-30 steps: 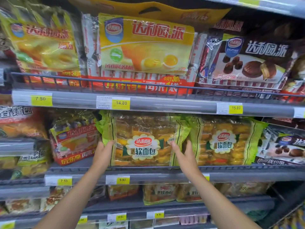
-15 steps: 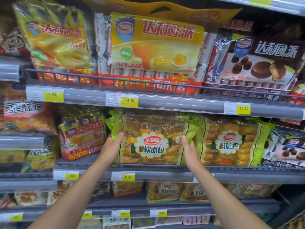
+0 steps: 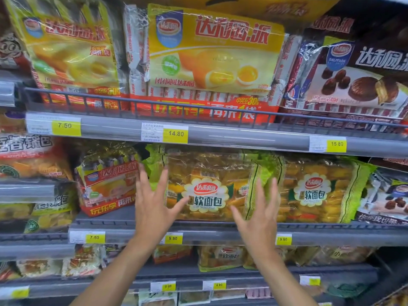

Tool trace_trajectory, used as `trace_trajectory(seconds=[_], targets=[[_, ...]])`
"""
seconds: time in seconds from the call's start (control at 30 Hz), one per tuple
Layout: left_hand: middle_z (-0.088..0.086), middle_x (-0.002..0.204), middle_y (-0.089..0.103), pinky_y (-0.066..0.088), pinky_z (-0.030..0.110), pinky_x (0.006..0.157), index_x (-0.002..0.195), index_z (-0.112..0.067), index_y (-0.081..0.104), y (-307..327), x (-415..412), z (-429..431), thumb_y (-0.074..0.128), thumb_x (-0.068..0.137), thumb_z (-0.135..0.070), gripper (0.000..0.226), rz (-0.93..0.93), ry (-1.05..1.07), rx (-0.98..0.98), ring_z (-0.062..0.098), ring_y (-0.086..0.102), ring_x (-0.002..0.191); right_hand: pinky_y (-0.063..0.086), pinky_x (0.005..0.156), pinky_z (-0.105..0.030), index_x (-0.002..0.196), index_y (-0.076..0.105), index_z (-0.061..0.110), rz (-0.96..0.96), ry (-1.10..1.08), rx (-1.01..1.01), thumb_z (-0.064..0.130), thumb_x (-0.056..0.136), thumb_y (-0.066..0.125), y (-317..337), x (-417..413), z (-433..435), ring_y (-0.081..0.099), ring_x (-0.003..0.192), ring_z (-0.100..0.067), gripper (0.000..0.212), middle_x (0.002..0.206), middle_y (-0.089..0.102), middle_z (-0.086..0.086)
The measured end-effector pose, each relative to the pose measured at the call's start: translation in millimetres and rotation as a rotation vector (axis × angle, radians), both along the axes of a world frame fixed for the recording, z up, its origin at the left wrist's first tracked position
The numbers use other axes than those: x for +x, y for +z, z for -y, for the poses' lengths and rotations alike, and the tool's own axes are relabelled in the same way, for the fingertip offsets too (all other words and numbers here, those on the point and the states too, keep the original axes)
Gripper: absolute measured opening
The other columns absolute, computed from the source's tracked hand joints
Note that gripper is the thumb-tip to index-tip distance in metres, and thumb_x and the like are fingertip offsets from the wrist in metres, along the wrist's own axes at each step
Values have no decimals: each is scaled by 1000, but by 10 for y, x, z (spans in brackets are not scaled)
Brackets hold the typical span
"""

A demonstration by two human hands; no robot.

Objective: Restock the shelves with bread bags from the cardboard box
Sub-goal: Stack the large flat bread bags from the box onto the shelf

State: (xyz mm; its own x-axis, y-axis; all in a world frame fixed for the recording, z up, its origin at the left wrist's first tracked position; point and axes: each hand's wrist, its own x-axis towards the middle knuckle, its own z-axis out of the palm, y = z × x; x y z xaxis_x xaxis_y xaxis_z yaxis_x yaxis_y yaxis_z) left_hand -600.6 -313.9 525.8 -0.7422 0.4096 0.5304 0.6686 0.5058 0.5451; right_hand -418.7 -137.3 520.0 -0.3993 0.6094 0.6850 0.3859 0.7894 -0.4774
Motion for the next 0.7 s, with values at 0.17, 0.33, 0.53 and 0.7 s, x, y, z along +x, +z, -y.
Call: trace_trajectory(seconds=[0.17,0.33,0.53,0.7], targets=[[-2,165,-29,39,57,114,158,-53,6,73,-57,-77,66,75,-73,105,8,-101,68,30,-5,157,38,110,-52,159,8,43,218,8,-49,69,70,77,21,-190,2,12,154,-37,116,169,-14,-2],[-11,166,-29,61,49,90,154,-62,-2,143,-171,-173,73,74,-69,110,66,-154,81,36,37,149,52,101,-47,158,12,45,236,57,-111,71,69,75,134,-312,-141,14,154,-30,112,167,-18,9],[-12,167,-25,64,48,79,153,-64,-2,78,-269,-260,70,73,-72,108,38,-153,52,43,61,125,39,113,-47,158,14,46,198,97,-114,68,69,77,113,-329,-205,10,155,-25,111,165,-19,17],[-8,169,-22,63,46,83,154,-62,0,117,-227,-205,71,74,-72,108,31,-155,47,41,50,138,40,113,-47,158,12,46,248,62,-120,71,69,77,133,-307,-182,12,155,-26,112,167,-17,12]])
